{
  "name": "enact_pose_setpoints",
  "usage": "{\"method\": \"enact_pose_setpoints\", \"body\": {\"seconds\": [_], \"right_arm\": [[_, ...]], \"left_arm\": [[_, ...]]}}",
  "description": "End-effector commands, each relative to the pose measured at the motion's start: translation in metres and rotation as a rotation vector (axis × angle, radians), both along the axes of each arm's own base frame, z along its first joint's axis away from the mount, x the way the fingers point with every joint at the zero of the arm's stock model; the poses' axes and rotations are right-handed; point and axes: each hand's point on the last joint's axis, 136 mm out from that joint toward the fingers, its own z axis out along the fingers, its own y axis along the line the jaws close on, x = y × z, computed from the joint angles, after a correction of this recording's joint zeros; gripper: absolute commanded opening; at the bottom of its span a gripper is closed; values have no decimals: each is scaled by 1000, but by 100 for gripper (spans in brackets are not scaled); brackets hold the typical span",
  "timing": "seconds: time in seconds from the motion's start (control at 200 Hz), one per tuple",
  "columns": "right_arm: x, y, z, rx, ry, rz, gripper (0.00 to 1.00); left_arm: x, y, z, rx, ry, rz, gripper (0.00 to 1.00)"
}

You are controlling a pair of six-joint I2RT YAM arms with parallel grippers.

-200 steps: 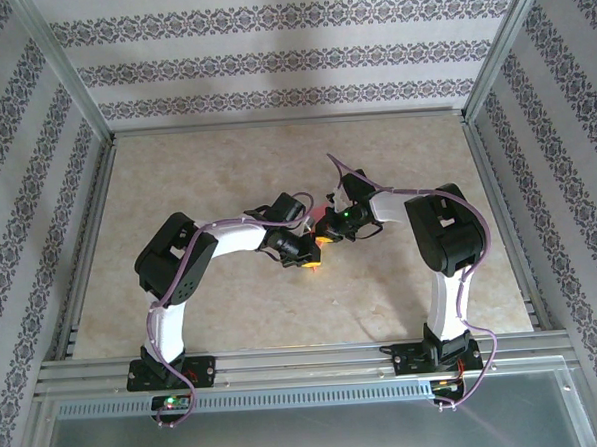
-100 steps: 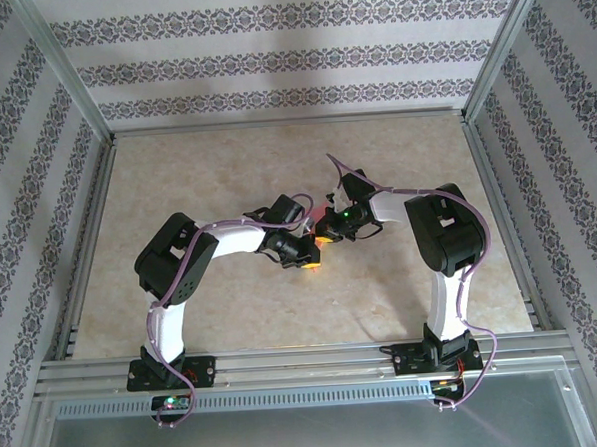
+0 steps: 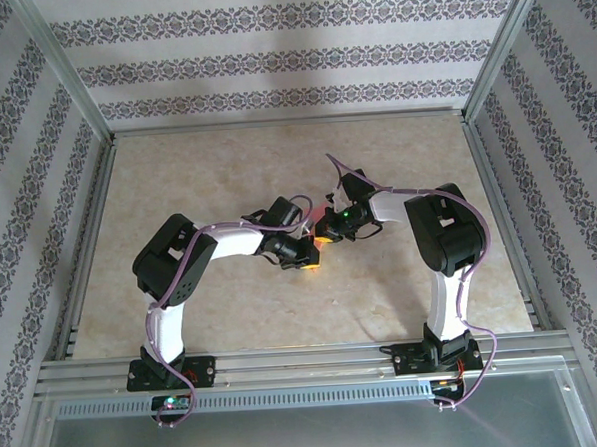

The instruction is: Fold a paper plane with a square sheet of paper (fold left side to right side)

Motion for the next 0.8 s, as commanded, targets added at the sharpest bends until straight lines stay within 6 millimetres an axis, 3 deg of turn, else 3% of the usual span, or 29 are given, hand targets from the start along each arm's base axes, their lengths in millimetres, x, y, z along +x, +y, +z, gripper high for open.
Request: {"method": "enact_pose_setpoints", "body": {"seconds": [0.0,0.799], "right_arm": [[-25,-25,-51,-184,115,-17,0],[-26,-25,-52,-185,119,-15,0]], "left_arm": [[-29,23,-18,80,86,-37,6],[-45,26,-5,74,50,-92,6]]}}
